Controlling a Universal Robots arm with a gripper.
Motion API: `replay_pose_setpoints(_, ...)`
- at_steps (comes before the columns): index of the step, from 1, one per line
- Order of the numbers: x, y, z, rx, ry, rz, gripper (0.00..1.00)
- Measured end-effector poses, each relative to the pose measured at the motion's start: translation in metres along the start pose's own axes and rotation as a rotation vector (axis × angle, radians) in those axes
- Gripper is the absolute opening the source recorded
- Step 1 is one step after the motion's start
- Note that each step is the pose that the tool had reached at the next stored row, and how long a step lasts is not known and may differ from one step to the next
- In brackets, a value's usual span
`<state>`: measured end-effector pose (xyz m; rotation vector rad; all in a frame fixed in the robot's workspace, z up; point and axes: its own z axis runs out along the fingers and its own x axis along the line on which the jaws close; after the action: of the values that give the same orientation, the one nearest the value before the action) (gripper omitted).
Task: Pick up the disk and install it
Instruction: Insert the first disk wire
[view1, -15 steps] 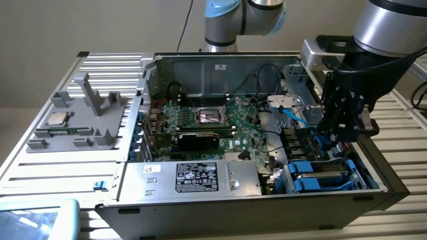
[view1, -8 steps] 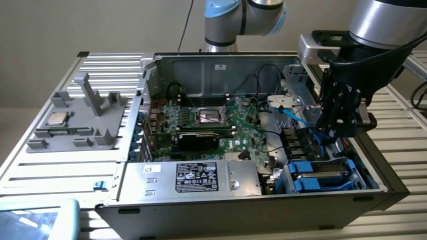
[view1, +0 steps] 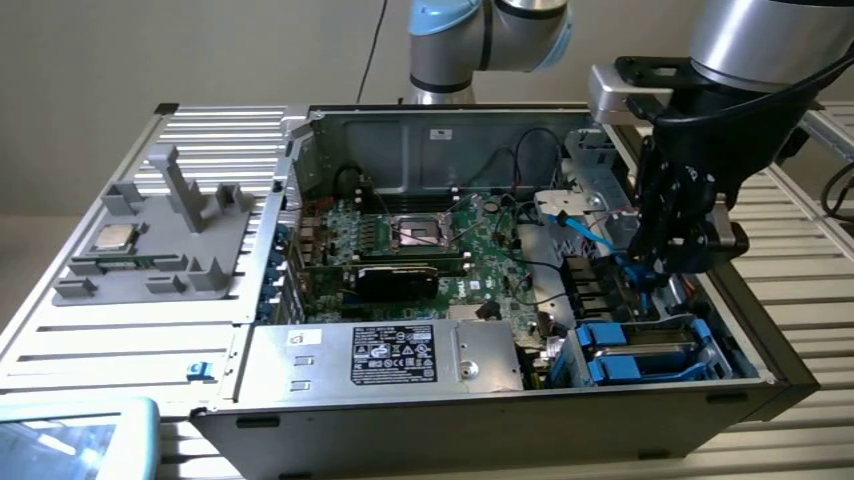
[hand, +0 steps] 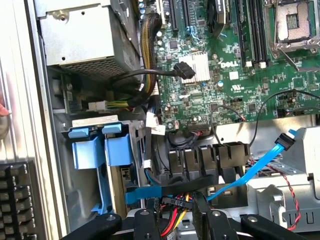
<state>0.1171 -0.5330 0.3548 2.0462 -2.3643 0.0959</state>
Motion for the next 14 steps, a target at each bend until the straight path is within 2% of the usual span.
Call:
replay_pose_setpoints(7,0.0008,0.0029,0.0002,0.0031,0.0099,0.014,0.37)
replay_pose_setpoints(14,0.0026,0.0028,0.0032,0.0005,0.0121,0.065,0.37)
